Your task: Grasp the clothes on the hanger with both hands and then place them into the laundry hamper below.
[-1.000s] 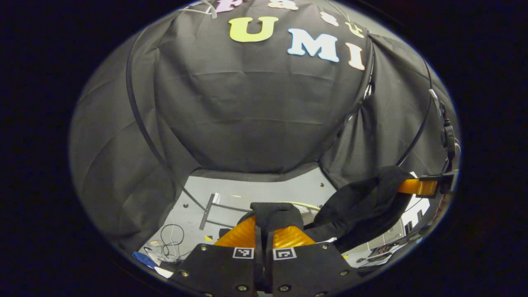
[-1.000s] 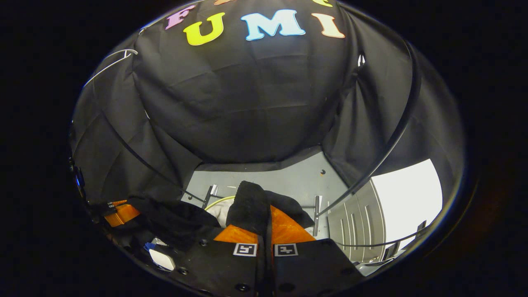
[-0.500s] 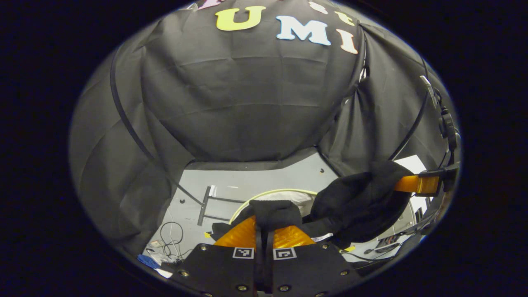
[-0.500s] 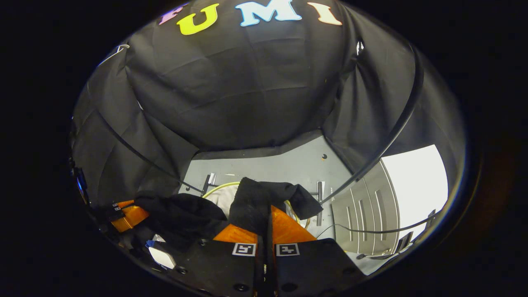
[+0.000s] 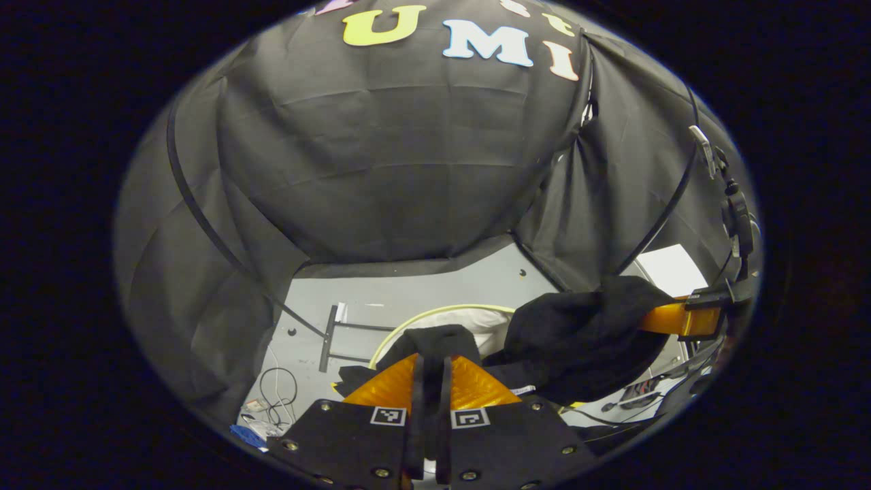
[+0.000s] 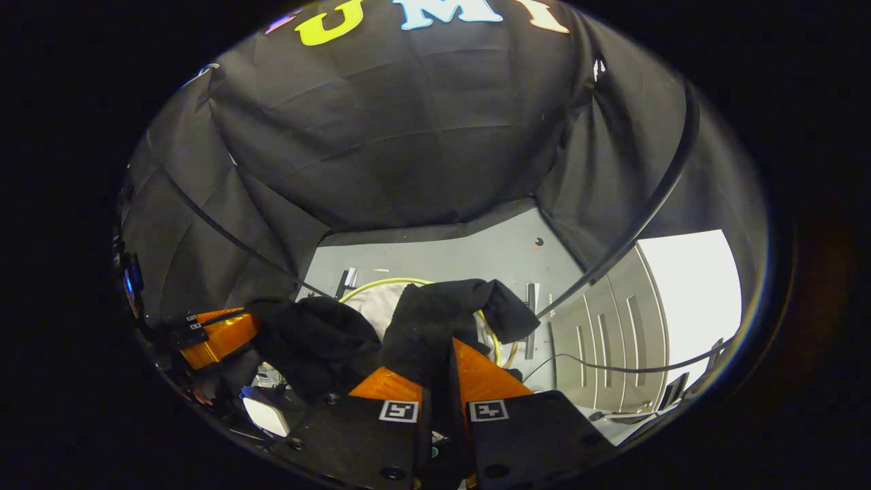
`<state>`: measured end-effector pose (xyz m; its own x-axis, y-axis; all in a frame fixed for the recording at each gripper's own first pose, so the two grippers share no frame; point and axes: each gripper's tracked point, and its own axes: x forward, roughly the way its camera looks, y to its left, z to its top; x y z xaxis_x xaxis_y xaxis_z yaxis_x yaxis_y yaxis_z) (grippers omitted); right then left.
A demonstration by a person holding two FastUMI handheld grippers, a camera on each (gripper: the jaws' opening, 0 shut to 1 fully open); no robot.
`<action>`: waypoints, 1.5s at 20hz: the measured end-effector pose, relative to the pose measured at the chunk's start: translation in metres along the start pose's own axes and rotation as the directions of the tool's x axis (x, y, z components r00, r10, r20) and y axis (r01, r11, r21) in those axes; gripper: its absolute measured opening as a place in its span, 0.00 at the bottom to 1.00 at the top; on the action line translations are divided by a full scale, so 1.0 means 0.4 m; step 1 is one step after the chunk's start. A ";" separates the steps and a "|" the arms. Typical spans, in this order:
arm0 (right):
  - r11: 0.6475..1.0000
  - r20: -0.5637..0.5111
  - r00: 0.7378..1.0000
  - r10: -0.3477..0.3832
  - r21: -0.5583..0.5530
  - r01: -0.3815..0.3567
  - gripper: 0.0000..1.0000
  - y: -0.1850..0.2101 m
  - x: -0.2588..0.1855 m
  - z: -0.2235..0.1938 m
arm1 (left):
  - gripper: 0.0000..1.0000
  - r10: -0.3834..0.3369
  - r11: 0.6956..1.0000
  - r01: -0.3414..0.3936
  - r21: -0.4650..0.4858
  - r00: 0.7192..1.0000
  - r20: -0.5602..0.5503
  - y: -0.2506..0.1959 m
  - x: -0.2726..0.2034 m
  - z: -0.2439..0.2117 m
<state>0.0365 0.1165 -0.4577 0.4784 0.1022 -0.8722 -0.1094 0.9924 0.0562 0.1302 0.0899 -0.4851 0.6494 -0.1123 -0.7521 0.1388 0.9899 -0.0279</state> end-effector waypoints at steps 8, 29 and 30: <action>0.998 -0.020 0.998 0.060 -0.032 -0.061 0.99 0.055 -0.016 -0.020 | 0.96 0.035 0.999 -0.035 0.016 0.999 -0.011 0.003 -0.025 -0.011; 0.999 0.255 0.966 -0.039 0.038 0.030 0.98 -0.092 -0.323 0.192 | 0.96 0.072 0.996 -0.083 0.026 0.954 0.291 -0.088 -0.419 0.314; 0.998 0.269 0.962 -0.050 0.035 0.042 0.98 -0.107 -0.339 0.205 | 0.96 0.072 0.996 -0.084 0.026 0.948 0.310 -0.096 -0.442 0.335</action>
<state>0.0476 0.0658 -0.3019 0.7002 0.0672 -0.7108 -0.0583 0.9976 0.0368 0.1104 0.0600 -0.2627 0.8575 -0.0619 -0.5108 0.1032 0.9932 0.0530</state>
